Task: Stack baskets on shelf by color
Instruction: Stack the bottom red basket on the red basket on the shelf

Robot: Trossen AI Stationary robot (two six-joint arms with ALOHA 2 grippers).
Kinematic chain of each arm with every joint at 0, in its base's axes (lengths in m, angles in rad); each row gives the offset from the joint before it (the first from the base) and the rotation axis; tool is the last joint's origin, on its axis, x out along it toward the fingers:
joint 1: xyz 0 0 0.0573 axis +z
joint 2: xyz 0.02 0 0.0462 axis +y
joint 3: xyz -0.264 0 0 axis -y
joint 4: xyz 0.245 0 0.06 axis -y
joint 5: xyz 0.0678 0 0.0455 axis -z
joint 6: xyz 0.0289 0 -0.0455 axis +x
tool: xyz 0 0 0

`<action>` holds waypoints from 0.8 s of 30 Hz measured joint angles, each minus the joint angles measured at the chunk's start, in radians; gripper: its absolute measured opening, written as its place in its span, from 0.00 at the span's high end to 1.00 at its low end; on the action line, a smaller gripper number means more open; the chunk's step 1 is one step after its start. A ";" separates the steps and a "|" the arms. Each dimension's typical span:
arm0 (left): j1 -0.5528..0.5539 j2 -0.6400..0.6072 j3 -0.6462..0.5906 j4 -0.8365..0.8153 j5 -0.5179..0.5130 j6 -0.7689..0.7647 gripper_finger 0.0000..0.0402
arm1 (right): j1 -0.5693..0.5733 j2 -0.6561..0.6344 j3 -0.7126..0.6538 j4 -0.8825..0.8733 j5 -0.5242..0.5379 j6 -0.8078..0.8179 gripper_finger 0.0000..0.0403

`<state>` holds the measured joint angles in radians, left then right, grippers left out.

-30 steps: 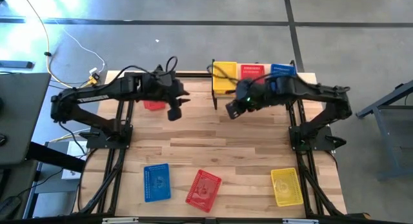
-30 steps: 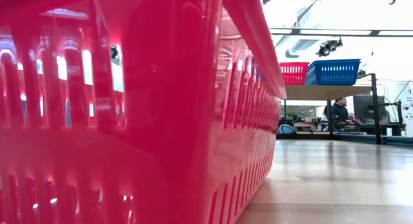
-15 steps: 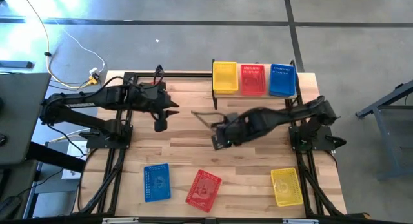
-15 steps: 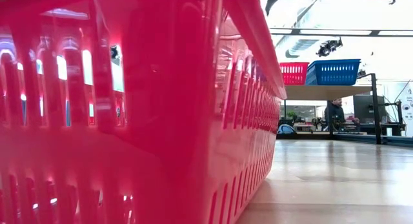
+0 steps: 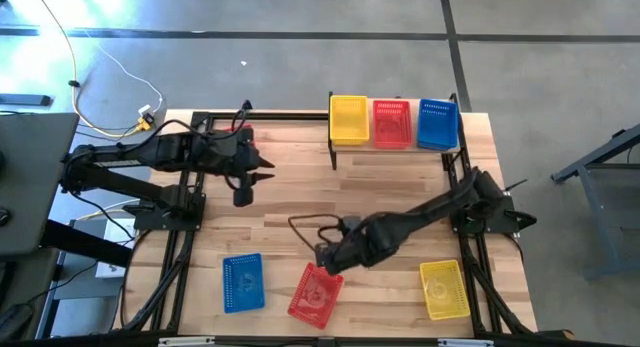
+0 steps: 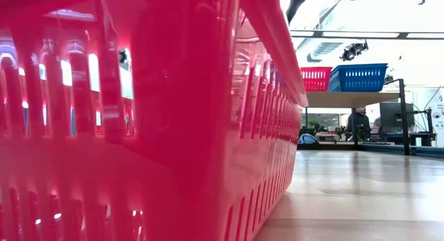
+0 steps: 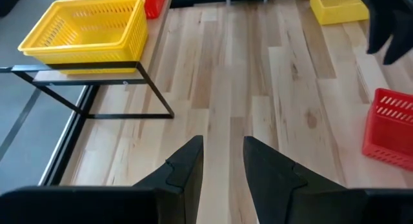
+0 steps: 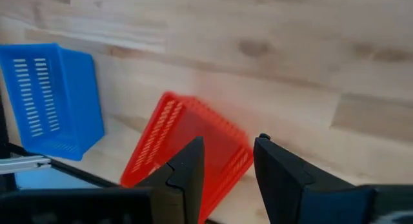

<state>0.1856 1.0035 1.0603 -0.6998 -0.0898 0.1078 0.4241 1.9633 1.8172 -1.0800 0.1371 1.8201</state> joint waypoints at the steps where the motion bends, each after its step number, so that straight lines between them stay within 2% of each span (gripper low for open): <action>1: 0.000 -0.003 0.000 -0.003 0.000 0.000 0.75 | 0.010 0.008 0.000 0.012 0.000 0.021 0.71; 13: 0.000 -0.004 0.000 -0.022 0.000 0.000 0.75 | 0.113 0.110 0.001 0.118 -0.045 0.249 0.71; 24: 0.000 -0.004 0.000 -0.021 0.000 0.000 0.75 | 0.155 0.203 0.001 0.203 -0.045 0.337 0.71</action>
<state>0.1860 0.9997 1.0603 -0.7213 -0.0898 0.1081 0.5793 2.1667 1.8179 -0.8767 0.0921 2.1574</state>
